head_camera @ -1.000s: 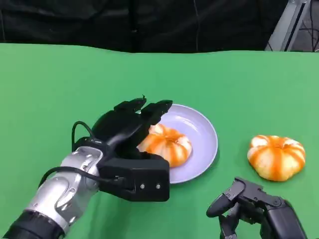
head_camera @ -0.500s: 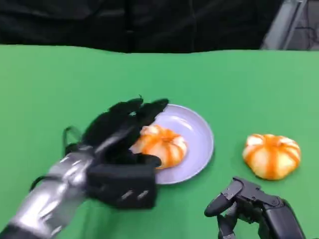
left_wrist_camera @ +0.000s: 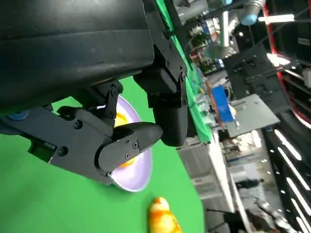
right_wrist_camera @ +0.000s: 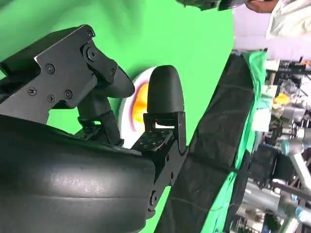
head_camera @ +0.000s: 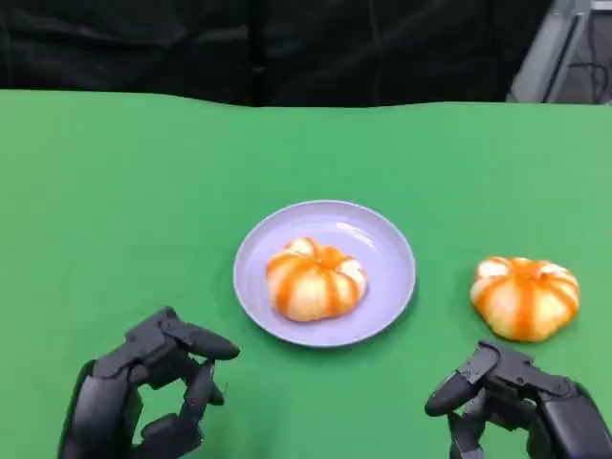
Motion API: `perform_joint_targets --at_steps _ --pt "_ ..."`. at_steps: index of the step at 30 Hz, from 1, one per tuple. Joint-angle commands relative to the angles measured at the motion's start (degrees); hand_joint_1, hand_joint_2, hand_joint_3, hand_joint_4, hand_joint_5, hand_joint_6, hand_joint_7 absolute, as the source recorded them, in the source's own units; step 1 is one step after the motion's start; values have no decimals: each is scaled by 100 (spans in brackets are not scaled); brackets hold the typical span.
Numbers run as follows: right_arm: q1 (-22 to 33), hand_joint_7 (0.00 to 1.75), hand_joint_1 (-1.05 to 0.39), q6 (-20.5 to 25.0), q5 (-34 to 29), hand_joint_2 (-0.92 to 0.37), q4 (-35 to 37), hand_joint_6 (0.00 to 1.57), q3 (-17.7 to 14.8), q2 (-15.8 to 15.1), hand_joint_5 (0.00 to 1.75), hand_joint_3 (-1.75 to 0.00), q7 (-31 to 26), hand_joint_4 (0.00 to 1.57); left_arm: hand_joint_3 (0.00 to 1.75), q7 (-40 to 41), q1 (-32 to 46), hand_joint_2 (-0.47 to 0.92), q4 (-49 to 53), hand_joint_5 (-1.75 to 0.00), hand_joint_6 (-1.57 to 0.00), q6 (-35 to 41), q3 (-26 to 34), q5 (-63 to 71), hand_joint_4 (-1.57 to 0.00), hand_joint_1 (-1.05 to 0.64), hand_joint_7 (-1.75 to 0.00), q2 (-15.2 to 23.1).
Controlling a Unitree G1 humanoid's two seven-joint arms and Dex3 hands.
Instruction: Grasp the bread from the table and place it into the plate.
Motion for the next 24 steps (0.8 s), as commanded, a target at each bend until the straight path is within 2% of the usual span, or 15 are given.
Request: perform_joint_targets --at_steps 1,15,24 --pt "-25 132 1 -139 17 -48 37 72 -37 -34 168 -118 -9 70 100 -180 -54 60 20 -175 -75 66 186 -78 -83 -21 -162 -51" --pt "2 133 0 -169 -24 -48 21 72 -43 -25 169 -119 -23 70 102 -480 -59 59 34 -175 -76 67 351 -73 -84 -19 -160 -266" --pt "-53 133 2 -156 -79 -46 78 73 -72 -16 168 -120 -50 71 114 -687 -153 52 280 -174 -78 -125 410 -99 -85 -20 -156 -320"
